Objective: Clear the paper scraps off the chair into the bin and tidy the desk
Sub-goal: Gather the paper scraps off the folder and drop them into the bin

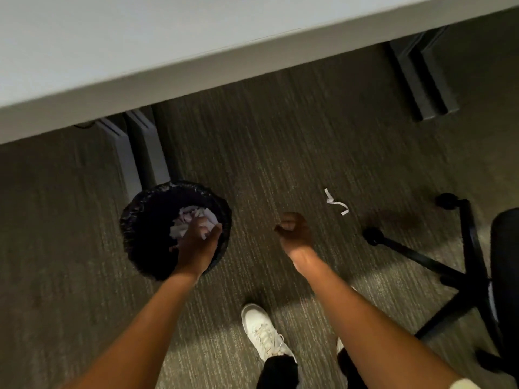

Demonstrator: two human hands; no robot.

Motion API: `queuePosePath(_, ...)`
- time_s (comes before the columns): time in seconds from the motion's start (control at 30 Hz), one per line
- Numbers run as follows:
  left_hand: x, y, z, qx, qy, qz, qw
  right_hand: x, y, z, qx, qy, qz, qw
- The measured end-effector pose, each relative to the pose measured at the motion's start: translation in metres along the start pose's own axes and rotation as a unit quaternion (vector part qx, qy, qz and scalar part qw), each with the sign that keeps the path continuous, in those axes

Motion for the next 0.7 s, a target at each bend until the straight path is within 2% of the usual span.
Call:
queuePosePath(0.1,-0.001,-0.027,0.011,-0.009,-0.001,-0.023,1.0,0.022,0.041,0.007,0.076,0.013,0.033,0.996)
queuePosePath(0.17,0.0,-0.046,0.017,-0.013,0.001,-0.036,0.999,0.034,0.069,0.017,0.081,0.017,0.057,0.995)
queuePosePath(0.23,0.001,-0.068,0.019,-0.001,0.003,-0.039,0.999,0.043,0.096,0.032,0.054,-0.037,0.05,0.997)
queuePosePath(0.3,0.001,-0.088,0.021,0.027,-0.004,-0.043,0.999,0.054,0.119,0.049,0.026,-0.055,0.064,0.996)
queuePosePath(0.5,0.005,-0.157,0.023,0.041,-0.013,-0.059,0.997,0.099,0.163,0.081,-0.05,-0.05,0.065,0.995)
queuePosePath(0.53,0.01,-0.17,0.022,0.05,-0.023,-0.062,0.997,0.113,0.169,0.087,-0.05,-0.021,0.065,0.996)
queuePosePath(0.6,0.021,-0.193,0.019,0.062,-0.036,-0.069,0.995,0.135,0.179,0.097,-0.047,-0.001,0.11,0.993)
queuePosePath(0.63,0.028,-0.205,0.015,0.059,-0.03,-0.071,0.995,0.144,0.187,0.103,-0.102,0.005,0.12,0.987)
queuePosePath(0.7,0.045,-0.229,0.004,0.047,-0.014,-0.069,0.996,0.166,0.195,0.117,-0.109,-0.018,0.102,0.989)
Point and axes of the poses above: each hand's wrist, its own x-axis towards the middle knuckle, its own y-axis out of the back of the hand, z = x × y, the point moved 2 cm from there along x, towards the middle knuckle, and after that the axes turned 5 degrees about -y, right-handed, at the moved point
